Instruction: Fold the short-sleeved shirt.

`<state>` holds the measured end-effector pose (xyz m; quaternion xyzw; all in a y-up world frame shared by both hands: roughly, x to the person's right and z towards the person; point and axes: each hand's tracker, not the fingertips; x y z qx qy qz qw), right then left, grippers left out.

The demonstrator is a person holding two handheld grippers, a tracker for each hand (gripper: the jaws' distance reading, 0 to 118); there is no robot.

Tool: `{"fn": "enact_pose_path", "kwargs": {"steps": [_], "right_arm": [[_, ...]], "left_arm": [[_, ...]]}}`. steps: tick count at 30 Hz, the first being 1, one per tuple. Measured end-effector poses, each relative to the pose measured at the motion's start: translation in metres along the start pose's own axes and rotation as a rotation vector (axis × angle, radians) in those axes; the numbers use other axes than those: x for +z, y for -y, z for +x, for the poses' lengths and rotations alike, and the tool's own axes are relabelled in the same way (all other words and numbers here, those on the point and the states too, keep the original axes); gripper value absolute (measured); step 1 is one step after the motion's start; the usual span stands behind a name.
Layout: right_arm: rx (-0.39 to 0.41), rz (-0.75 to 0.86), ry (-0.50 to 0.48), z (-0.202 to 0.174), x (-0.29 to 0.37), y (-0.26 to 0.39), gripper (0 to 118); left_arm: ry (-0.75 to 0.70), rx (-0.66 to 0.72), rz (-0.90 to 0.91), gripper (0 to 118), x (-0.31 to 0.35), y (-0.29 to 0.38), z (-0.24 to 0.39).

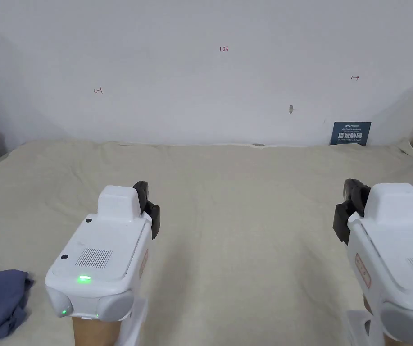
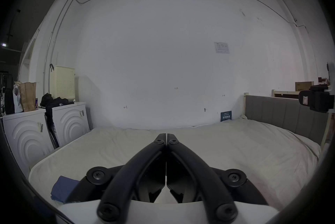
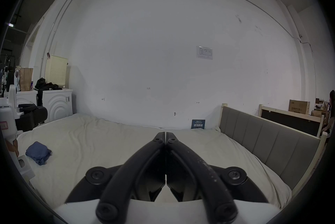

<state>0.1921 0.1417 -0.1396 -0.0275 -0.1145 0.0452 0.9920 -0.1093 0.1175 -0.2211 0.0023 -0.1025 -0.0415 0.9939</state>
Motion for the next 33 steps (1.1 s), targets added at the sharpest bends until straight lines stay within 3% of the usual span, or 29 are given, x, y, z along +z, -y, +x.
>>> {"fn": "enact_pose_path", "kwargs": {"steps": [33], "right_arm": [[0.008, 0.012, 0.0, -0.0022, 0.0053, -0.0036, 2]], "left_arm": [[-0.009, 0.027, -0.008, 0, -0.0017, 0.0033, -0.009]]}}
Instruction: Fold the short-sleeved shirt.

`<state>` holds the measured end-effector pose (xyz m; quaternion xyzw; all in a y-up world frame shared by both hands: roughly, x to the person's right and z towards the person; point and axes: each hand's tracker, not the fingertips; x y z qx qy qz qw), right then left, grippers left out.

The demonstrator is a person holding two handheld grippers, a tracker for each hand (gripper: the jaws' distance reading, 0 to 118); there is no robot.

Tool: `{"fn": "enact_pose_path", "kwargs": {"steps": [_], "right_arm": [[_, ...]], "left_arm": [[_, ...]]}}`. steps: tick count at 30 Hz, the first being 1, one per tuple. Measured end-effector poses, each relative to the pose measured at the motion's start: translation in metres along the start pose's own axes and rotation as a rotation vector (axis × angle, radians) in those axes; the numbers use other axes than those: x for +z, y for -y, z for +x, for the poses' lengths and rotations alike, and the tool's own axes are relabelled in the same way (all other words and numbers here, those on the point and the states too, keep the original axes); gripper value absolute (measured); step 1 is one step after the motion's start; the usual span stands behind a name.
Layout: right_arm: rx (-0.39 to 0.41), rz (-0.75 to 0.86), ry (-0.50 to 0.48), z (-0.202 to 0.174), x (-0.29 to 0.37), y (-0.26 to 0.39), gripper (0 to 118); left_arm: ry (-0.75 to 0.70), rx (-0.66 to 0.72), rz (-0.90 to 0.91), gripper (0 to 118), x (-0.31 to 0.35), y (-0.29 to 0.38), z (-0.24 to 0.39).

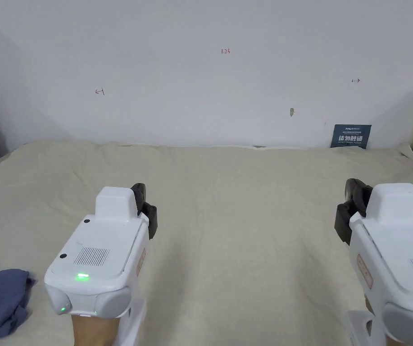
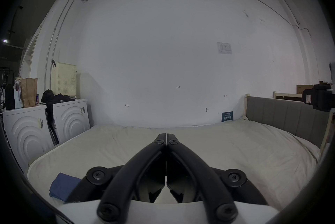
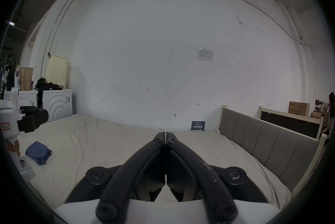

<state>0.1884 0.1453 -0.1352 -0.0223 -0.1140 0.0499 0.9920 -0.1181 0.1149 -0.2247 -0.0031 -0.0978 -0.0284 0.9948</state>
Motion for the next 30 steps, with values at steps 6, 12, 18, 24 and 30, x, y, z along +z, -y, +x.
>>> {"fn": "enact_pose_path", "kwargs": {"steps": [6, 12, 18, 24, 30], "right_arm": [[0.002, -0.003, -0.002, -0.002, -0.0011, 0.0007, 2], [0.006, -0.003, -0.005, -0.004, -0.0013, 0.0001, 2], [0.006, -0.002, -0.005, -0.0046, -0.0007, 0.0003, 2], [0.009, -0.007, 0.0, -0.0051, -0.0007, 0.0017, 4], [-0.006, -0.019, -0.004, -0.0053, -0.0022, 0.0029, 71]], "left_arm": [[0.0, 0.002, -0.003, 0, -0.0019, 0.0017, -0.002], [-0.001, -0.002, -0.006, 0, -0.0027, 0.0029, -0.0037], [0.002, 0.008, -0.01, 0, -0.0021, 0.0025, -0.0049], [0.001, 0.008, -0.011, 1, -0.0018, 0.0023, -0.0062], [0.006, 0.044, -0.016, 73, -0.0028, 0.0006, -0.0097]]}}
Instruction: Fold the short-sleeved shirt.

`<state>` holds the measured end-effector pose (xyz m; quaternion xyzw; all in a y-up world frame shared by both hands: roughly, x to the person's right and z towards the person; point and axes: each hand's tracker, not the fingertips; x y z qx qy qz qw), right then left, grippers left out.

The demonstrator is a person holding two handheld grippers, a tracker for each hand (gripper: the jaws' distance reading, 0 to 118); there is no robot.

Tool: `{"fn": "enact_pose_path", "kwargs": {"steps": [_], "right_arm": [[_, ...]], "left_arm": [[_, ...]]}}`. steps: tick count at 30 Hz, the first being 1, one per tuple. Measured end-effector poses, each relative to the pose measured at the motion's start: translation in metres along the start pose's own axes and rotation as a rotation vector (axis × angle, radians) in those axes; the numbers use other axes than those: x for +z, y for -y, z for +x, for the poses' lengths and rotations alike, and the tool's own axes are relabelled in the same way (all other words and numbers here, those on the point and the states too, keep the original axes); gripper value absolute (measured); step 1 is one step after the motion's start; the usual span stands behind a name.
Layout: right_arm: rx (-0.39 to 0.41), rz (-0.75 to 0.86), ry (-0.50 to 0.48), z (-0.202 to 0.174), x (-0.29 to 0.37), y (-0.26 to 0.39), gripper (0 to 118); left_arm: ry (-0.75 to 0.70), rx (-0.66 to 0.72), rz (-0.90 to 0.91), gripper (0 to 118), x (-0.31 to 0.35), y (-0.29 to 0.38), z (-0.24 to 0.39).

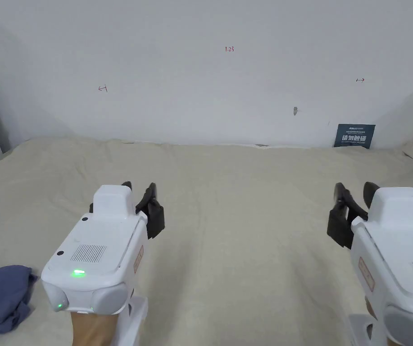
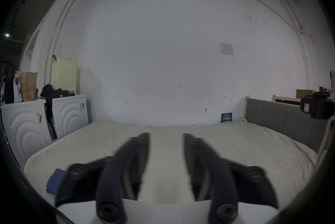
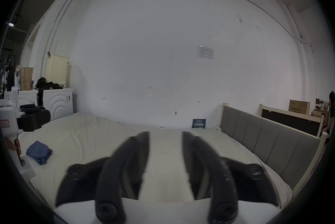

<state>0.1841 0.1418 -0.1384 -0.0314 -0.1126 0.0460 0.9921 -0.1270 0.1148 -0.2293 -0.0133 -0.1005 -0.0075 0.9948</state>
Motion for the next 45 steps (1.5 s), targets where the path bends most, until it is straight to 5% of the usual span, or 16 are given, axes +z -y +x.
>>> {"fn": "enact_pose_path", "kwargs": {"steps": [3, 45], "right_arm": [[-0.004, -0.009, -0.001, -0.0014, -0.0009, -0.0002, 113], [-0.017, 0.023, -0.004, -0.0011, 0.0023, -0.0024, 118]], "left_arm": [[0.016, 0.028, -0.012, 118, -0.0027, -0.0014, -0.0041], [0.002, 0.021, 0.043, 118, 0.005, -0.0016, -0.0018]]}}
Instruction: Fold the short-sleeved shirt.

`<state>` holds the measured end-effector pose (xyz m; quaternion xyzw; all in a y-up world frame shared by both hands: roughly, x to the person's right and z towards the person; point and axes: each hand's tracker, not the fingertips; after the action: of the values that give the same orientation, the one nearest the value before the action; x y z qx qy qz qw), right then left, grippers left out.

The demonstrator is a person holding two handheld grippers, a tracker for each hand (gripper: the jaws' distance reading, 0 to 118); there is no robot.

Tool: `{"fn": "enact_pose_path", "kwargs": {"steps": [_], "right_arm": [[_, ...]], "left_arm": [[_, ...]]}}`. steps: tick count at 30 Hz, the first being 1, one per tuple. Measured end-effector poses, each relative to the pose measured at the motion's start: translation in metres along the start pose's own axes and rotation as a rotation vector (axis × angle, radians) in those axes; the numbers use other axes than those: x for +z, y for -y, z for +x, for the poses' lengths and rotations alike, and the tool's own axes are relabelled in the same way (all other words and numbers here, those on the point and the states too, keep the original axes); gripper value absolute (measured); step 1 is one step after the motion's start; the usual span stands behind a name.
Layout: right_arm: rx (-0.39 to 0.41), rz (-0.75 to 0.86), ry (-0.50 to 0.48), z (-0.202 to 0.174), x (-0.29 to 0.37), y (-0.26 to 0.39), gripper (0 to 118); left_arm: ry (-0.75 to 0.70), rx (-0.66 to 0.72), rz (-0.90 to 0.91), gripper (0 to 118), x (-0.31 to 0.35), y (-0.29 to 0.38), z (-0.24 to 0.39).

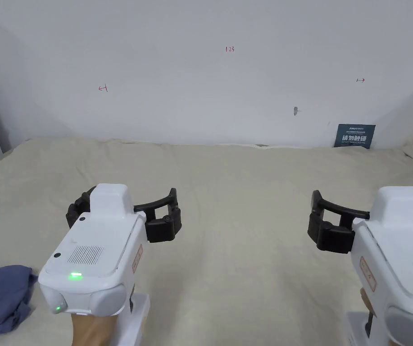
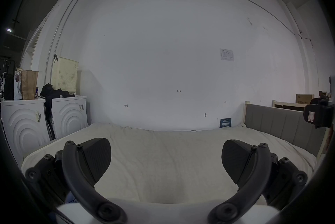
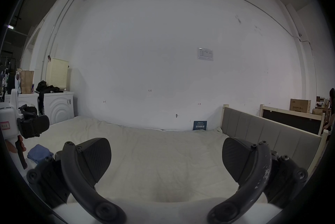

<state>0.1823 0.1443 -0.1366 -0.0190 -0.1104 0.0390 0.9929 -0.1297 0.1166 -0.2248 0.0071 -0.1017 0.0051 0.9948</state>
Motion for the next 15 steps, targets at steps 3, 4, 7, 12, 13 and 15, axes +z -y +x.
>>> {"fn": "enact_pose_path", "kwargs": {"steps": [3, 4, 7, 12, 13, 15], "right_arm": [[0.0, 0.002, 0.0, -0.0014, 0.0018, -0.0014, 118], [0.001, 0.004, 0.0, -0.0017, 0.0022, -0.0017, 118], [0.003, 0.005, -0.001, -0.0016, 0.0022, -0.0017, 118], [0.005, 0.007, 0.001, -0.0018, 0.0027, -0.0018, 118], [0.005, 0.008, 0.0, -0.0017, 0.0028, -0.0019, 118], [0.006, 0.007, 0.0, -0.0007, 0.0017, -0.001, 118]], "left_arm": [[-0.002, -0.003, 0.001, 118, 0.0003, 0.0001, 0.0003], [0.0, -0.003, 0.001, 118, 0.0, 0.0002, 0.0003], [-0.001, -0.001, 0.002, 118, 0.0003, -0.0001, 0.0005], [0.001, 0.001, 0.005, 118, 0.0, -0.0009, 0.0005], [-0.001, 0.001, 0.006, 118, 0.0, -0.0009, 0.0004], [0.003, 0.003, 0.004, 118, 0.0004, -0.0011, 0.0002]]}}
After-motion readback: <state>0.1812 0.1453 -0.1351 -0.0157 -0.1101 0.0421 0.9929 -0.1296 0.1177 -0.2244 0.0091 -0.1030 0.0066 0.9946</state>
